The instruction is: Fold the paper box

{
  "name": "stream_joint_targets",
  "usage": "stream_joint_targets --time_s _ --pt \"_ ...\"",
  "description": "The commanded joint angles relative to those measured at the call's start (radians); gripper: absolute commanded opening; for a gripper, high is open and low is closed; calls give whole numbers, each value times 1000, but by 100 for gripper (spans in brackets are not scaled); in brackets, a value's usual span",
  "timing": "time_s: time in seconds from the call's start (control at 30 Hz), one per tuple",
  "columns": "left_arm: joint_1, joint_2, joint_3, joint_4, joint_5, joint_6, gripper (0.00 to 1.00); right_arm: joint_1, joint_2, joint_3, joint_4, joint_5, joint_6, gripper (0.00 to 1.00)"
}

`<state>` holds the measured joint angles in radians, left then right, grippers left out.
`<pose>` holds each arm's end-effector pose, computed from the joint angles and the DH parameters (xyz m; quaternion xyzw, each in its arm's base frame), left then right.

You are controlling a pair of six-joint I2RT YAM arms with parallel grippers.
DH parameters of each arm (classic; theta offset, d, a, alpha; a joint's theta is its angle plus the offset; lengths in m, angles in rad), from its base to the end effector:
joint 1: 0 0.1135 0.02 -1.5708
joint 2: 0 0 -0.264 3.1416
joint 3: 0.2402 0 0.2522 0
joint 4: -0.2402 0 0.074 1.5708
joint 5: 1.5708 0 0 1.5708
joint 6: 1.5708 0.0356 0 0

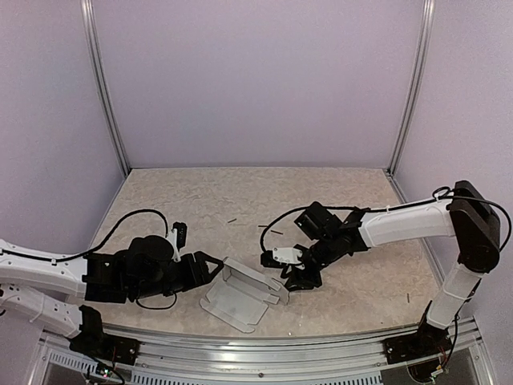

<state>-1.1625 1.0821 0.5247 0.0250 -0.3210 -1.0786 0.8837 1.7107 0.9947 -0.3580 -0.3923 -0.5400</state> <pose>0.1010 -0.2053 0.2132 -0.0433 0.8596 -0.3806 0.3381 0.2000 0.2653 0.1654 -0.6573 0.6885 0.2274 0.2053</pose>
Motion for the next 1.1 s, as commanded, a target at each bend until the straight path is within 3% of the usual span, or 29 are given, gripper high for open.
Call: stream_joint_targets --time_s 0.0,0.27,0.53,0.63,0.77,0.87,0.93,1.0,1.07 --pt "8 47 16 4 89 -101 61 1 -23 9 20 -4 28 43" --pt "123 307 144 94 300 -34 48 1 -75 -18 0 33 34 43" --pt "185 373 201 136 386 30 46 1 -109 -33 7 77 30 44" --pt "187 402 272 50 393 84 46 -1 -120 -31 0 92 29 44" --pt "173 358 368 -199 416 183 50 -1 -163 -52 -27 110 20 44" --pt "162 334 490 -427 405 396 51 -7 -219 -88 -30 147 8 44" --pt "101 332 544 -502 246 635 51 -19 -258 -113 -22 156 6 44" --pt "8 325 508 -474 21 900 51 -38 -293 -124 -14 153 6 44" --pt "-73 310 362 -309 -173 1193 48 -62 -320 -126 -1 148 10 44"
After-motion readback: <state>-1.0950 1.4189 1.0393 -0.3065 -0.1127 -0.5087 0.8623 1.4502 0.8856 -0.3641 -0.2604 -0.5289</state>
